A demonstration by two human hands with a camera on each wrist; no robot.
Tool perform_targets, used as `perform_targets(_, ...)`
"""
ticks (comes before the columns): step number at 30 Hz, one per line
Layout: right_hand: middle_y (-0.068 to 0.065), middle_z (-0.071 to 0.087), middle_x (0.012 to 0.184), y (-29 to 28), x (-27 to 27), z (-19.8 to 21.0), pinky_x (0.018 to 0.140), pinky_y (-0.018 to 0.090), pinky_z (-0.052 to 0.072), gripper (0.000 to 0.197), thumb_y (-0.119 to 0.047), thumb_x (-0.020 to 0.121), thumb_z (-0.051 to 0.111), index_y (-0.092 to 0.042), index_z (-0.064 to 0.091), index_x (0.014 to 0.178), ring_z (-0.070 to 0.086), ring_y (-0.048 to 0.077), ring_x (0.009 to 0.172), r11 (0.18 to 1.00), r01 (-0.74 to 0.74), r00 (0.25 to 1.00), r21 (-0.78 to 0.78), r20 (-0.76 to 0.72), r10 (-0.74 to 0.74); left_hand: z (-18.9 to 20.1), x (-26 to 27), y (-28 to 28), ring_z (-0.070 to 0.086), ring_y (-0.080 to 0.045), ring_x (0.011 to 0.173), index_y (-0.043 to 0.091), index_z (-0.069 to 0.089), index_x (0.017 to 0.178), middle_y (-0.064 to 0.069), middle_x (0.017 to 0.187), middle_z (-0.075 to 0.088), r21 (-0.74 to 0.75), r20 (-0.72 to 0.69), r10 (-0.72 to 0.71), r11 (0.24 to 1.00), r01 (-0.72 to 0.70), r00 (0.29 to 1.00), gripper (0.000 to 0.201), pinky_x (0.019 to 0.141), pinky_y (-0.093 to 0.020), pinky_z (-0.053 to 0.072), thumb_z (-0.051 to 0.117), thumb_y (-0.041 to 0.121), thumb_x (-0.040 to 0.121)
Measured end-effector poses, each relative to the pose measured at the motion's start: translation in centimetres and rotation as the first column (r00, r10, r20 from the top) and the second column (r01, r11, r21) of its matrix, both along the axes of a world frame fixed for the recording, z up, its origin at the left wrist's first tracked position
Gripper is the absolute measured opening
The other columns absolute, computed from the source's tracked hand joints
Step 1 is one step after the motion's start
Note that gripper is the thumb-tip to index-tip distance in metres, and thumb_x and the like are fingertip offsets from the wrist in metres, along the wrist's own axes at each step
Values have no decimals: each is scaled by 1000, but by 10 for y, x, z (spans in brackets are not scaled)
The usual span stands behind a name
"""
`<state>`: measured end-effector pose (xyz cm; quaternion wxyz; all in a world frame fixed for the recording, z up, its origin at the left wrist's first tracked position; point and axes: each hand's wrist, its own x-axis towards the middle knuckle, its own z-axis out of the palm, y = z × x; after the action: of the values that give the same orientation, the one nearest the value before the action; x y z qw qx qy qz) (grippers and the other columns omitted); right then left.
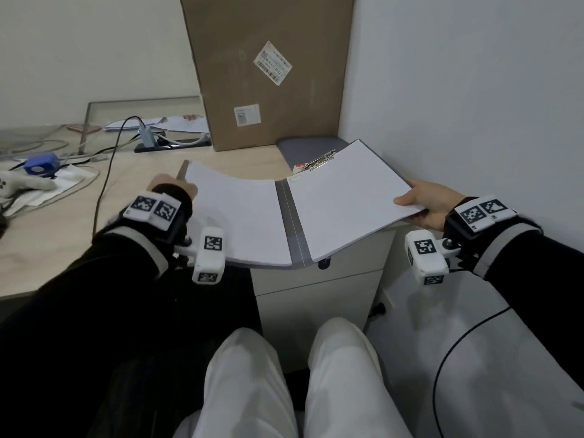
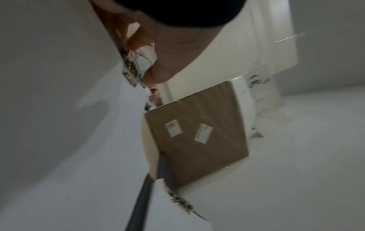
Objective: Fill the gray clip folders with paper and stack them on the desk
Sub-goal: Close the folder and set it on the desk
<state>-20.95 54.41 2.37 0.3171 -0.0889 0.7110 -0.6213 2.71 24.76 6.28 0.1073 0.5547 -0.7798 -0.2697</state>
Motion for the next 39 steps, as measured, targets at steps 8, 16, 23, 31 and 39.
perform_targets(8, 1, 62, 93, -5, 15, 8, 48, 25, 58, 22, -15, 100, 43, -11, 54, 118, 65, 13, 75, 992, 72, 997, -106, 5, -71, 72, -18, 56, 58, -24, 90, 19, 53, 89, -4, 92, 57, 40, -358, -435, 877, 478, 827, 22, 89, -39, 53, 49, 40, 93)
perform_targets(16, 6, 68, 116, -3, 20, 27, 82, 40, 53, 81, -72, 88, 11, -15, 58, 122, 61, 21, 109, 956, -115, 968, -271, 187, 169, 21, -63, 128, 25, -19, 145, 30, 20, 150, 7, 159, 21, 319, -616, -344, 713, 624, 708, 95, 111, -51, 28, 26, 82, 70)
perform_targets(23, 8, 67, 113, 0, 29, 17, 69, 40, 59, 35, -30, 99, 42, -10, 55, 125, 64, 22, 94, 968, -62, 977, -243, 181, 108, -54, -79, 151, 17, -25, 148, 13, 19, 151, -6, 159, 19, 326, -123, -540, 771, 548, 833, 72, 122, -37, 10, 19, 58, 95)
perform_targets(31, 2, 61, 105, 1, 25, -10, 56, 29, 60, 46, 10, 93, 37, -19, 46, 127, 69, 16, 80, 962, -92, 995, -256, -50, 82, -74, -70, 104, 43, -34, 132, -4, 37, 140, -21, 145, 42, 278, -173, -353, 878, 389, 920, 61, 107, -33, 36, 40, 39, 97)
perform_targets(39, 1, 65, 109, -8, 11, -8, 73, 33, 61, 46, 6, 92, 42, -23, 51, 126, 70, 14, 87, 870, -184, 983, -458, -101, 155, -91, -62, 83, 66, -13, 52, 11, 54, 89, -5, 80, 59, 642, -571, -8, 619, 453, 821, 29, 53, -24, 55, 45, 38, 96)
